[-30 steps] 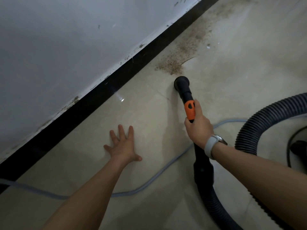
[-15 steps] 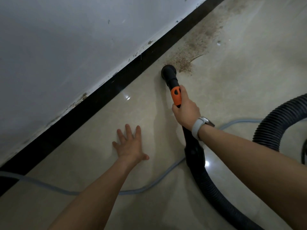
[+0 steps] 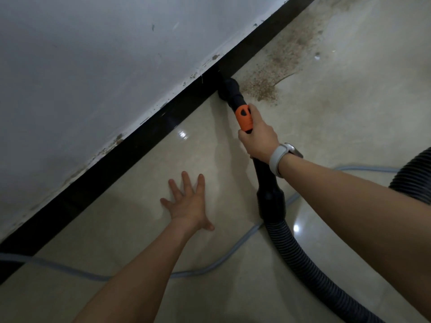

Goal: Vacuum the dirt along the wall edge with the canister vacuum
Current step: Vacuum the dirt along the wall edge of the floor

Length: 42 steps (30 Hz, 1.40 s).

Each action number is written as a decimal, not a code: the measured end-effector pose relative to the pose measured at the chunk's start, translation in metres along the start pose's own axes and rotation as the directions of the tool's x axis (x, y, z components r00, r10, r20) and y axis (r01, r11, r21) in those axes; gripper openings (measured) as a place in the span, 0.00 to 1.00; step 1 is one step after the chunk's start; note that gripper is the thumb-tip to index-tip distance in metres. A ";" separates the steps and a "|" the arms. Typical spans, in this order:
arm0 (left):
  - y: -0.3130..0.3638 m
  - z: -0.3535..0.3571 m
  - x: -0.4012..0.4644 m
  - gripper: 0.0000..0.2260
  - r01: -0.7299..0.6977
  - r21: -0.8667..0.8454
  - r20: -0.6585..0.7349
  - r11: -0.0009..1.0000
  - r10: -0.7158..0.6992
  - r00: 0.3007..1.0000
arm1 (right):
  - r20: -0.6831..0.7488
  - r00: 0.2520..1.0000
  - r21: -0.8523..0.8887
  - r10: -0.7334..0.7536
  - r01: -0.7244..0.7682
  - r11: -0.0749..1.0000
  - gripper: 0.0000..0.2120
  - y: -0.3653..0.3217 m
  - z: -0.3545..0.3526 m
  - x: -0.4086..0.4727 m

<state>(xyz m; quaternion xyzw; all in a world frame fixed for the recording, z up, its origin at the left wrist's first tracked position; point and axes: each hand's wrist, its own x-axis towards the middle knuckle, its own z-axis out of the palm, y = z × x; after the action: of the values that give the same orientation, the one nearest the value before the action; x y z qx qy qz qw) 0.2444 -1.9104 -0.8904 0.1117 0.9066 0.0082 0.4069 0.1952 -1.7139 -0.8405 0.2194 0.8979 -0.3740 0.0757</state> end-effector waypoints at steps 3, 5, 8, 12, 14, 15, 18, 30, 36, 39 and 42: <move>0.002 -0.002 0.000 0.59 0.004 0.006 0.001 1.000 -0.004 1.000 | 0.083 0.995 0.046 -0.051 0.047 0.998 0.34 -0.001 0.010 -0.022; 0.001 -0.001 0.000 0.59 0.008 0.007 -0.003 1.000 -0.008 1.000 | 0.103 0.992 0.092 -0.067 0.058 0.994 0.34 0.001 0.016 -0.030; -0.001 0.001 0.000 0.59 0.004 0.014 -0.006 1.000 -0.003 1.000 | 0.078 0.997 0.140 -0.021 0.010 0.990 0.33 0.005 0.012 -0.022; -0.001 0.002 0.001 0.59 -0.001 0.006 -0.003 1.000 0.001 1.000 | -0.010 1.000 0.033 0.009 -0.009 0.999 0.32 0.002 0.001 -0.001; -0.001 0.001 0.001 0.59 -0.001 0.006 -0.002 1.000 0.001 1.000 | -0.045 0.999 -0.054 0.006 -0.009 0.998 0.32 -0.001 -0.002 0.008; 0.000 0.001 0.002 0.59 -0.001 0.007 -0.002 1.000 0.001 1.000 | -0.059 0.998 -0.099 0.002 -0.007 0.995 0.32 -0.001 -0.004 0.013; 0.001 0.000 0.002 0.60 0.003 0.013 0.007 1.000 -0.003 1.000 | -0.080 0.997 -0.199 -0.004 -0.012 0.980 0.32 -0.002 -0.009 0.020; 0.004 -0.005 -0.002 0.59 0.001 0.021 0.036 1.000 -0.002 0.999 | -0.096 0.993 -0.151 0.071 -0.085 0.985 0.33 0.022 -0.018 -0.018; 0.005 -0.007 -0.005 0.58 0.002 0.029 0.035 1.000 -0.003 0.999 | -0.160 0.972 -0.108 0.170 -0.189 0.976 0.33 0.045 -0.023 -0.048; 0.008 -0.009 -0.007 0.58 0.004 0.042 0.035 0.999 -0.006 0.999 | -0.192 0.958 -0.104 0.211 -0.234 0.967 0.33 0.051 -0.021 -0.058; 0.009 -0.010 -0.007 0.58 0.007 0.058 0.034 0.998 -0.009 0.999 | -0.234 0.940 -0.119 0.248 -0.281 0.952 0.34 0.054 -0.018 -0.063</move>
<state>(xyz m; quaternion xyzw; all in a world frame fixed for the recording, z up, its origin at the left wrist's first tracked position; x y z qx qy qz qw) 0.2428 -1.9024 -0.8775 0.1198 0.8997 -0.0218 0.4191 0.2765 -1.6888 -0.8439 0.3712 0.8887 -0.2655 0.0437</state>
